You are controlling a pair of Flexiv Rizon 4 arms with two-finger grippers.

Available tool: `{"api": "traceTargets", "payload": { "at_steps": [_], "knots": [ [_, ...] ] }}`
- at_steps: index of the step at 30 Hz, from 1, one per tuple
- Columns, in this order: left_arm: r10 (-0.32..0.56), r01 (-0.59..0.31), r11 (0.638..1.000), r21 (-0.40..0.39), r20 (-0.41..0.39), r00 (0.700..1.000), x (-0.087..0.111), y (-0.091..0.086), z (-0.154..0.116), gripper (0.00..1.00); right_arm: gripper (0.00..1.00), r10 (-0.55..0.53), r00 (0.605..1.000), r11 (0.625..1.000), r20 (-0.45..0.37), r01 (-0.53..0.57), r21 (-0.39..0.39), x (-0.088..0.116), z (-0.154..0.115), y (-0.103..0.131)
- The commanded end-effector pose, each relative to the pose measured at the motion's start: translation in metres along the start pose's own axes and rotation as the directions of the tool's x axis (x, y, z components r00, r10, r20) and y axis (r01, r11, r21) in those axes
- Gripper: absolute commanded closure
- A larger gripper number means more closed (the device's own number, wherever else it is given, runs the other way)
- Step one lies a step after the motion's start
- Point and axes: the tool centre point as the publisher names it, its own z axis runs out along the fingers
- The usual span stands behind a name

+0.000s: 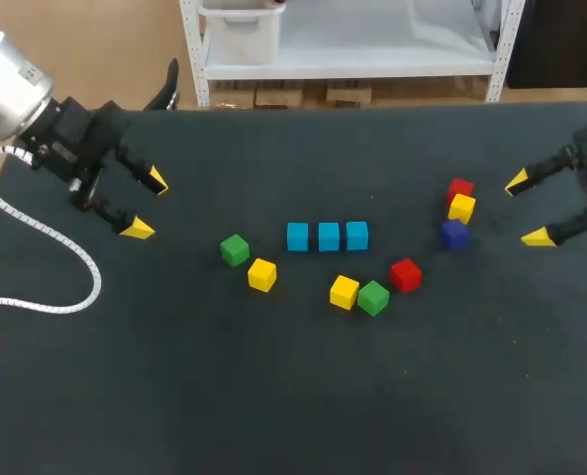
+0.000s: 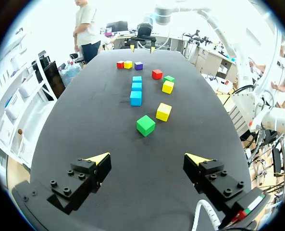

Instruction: Place the blue cubes, place green cubes on the blue cubes, place the yellow cubes on the green cubes, then place the red cubes on the yellow cubes, and place purple cube on the red cubes.

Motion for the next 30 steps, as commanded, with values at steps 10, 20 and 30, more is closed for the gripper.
{"api": "traceTargets", "payload": {
  "at_steps": [10,20,30],
  "knots": [
    [0.004,-0.004,1.0,-0.002,0.003,1.0,0.001,-0.001,0.0,0.0,0.0,-0.001,1.0,1.0,0.005,0.001,-0.003,0.001,-0.001,-0.002],
    [0.262,-0.243,0.96,0.142,-0.129,0.956,-0.022,0.017,0.015,0.0,0.0,-0.001,1.0,1.0,0.005,0.001,-0.003,0.001,-0.001,-0.002],
    [0.453,-0.388,0.872,0.298,-0.192,0.871,-0.046,0.009,0.046,0.0,0.0,-0.001,1.0,1.0,0.005,0.001,-0.003,0.001,-0.001,-0.002]
  ]
}}
